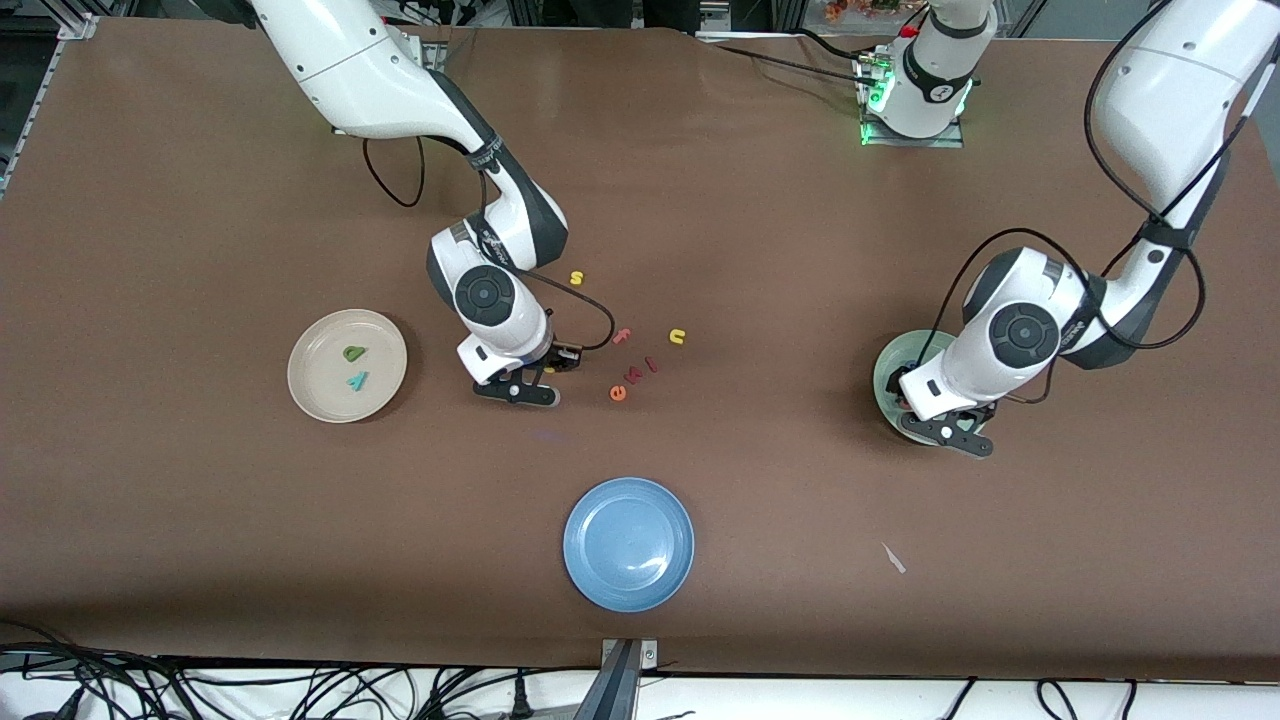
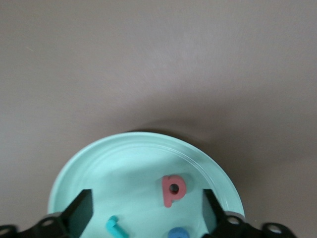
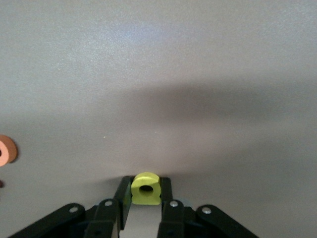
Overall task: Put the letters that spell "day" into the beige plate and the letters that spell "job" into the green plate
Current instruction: 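Carry the yellow o to the beige plate while the left gripper withdraws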
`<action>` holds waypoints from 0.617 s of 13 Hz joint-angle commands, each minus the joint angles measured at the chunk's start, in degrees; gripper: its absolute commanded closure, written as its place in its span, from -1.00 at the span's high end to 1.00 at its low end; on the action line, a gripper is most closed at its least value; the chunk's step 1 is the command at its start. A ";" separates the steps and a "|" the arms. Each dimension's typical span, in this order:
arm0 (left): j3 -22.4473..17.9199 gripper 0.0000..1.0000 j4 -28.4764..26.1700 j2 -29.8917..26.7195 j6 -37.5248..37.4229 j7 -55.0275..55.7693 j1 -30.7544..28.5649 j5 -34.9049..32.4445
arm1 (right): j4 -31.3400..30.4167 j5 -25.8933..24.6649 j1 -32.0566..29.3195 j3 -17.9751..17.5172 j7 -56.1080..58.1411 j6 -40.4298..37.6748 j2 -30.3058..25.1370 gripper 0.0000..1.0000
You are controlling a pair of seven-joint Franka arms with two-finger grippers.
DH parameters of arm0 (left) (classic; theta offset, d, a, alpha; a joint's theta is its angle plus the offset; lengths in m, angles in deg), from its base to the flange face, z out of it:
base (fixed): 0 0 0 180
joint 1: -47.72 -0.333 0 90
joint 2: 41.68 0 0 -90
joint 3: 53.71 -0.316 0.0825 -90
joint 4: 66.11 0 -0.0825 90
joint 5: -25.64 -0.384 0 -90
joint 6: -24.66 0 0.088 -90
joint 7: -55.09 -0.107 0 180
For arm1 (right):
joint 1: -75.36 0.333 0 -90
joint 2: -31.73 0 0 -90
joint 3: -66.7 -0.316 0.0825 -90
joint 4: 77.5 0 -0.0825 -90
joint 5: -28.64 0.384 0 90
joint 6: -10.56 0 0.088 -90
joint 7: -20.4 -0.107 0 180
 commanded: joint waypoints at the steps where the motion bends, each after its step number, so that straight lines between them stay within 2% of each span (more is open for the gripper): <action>1: 1.26 1.00 -0.74 -5.58 -3.85 0.62 -0.47 1.20 | 1.73 -0.29 0.41 0.17 -0.26 -0.88 1.00 -0.52; 4: 1.35 1.00 -0.30 -9.19 -5.97 0.45 -0.47 5.61 | 2.34 -0.29 0.32 0.26 0.26 -1.40 0.39 -0.66; 6: 1.61 1.00 0.40 -11.03 -8.24 0.36 -0.47 7.80 | 4.88 -0.29 0.32 0.35 0.09 -6.04 0.38 -0.74; 8: 1.87 1.00 4.59 -12.18 -14.11 0.36 -0.21 12.10 | 7.35 -0.37 -0.12 0.61 0.35 -10.27 0.30 -0.74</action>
